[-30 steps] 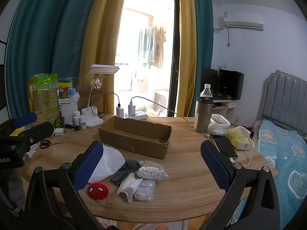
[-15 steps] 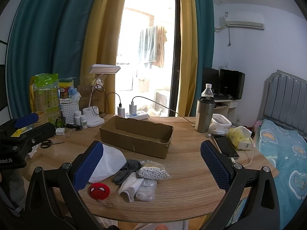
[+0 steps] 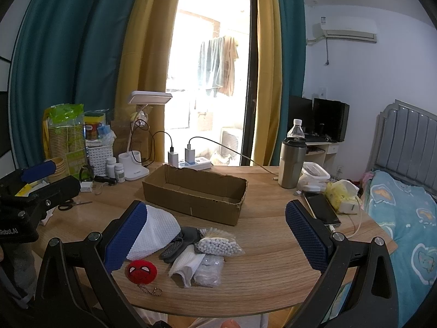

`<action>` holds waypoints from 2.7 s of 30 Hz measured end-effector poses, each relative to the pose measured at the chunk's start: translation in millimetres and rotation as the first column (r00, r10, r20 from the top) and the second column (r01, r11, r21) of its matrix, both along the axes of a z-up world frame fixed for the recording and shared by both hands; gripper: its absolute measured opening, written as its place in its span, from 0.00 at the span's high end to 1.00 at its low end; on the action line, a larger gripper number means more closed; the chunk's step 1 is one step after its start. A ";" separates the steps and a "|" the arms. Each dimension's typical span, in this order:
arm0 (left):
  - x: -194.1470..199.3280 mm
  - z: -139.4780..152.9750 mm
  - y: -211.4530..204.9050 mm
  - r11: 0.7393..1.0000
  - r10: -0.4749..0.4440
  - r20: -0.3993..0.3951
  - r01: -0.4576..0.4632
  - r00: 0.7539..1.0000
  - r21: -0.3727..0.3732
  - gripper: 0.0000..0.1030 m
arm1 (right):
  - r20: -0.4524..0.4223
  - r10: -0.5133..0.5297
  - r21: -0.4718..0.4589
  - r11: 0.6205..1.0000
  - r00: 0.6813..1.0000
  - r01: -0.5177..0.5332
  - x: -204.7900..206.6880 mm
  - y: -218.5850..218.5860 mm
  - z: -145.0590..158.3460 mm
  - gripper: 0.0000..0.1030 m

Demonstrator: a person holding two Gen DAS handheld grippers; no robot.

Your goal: Organize soft objects

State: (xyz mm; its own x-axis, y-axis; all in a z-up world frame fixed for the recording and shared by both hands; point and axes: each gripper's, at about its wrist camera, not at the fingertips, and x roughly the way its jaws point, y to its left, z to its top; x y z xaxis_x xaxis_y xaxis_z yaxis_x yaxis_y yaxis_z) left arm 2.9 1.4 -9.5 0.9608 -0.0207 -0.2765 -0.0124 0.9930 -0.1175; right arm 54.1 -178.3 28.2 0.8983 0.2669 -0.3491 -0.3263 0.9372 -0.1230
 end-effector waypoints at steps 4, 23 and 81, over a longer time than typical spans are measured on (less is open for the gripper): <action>3.7 -4.1 -1.2 1.000 -0.002 -0.011 0.002 1.000 0.004 0.00 | -0.011 -0.003 0.000 1.000 1.000 0.003 -3.9 1.8 -2.7 0.00; 65.4 -68.0 -1.1 0.998 -0.065 -0.216 0.067 0.974 0.002 0.01 | -0.194 -0.047 -0.012 0.999 0.980 0.045 61.0 -2.3 -56.7 0.00; 139.4 -63.6 -5.9 0.983 -0.166 -0.337 0.184 0.927 0.024 0.85 | -0.418 0.055 0.063 0.998 0.907 -0.031 150.1 0.5 -84.1 0.52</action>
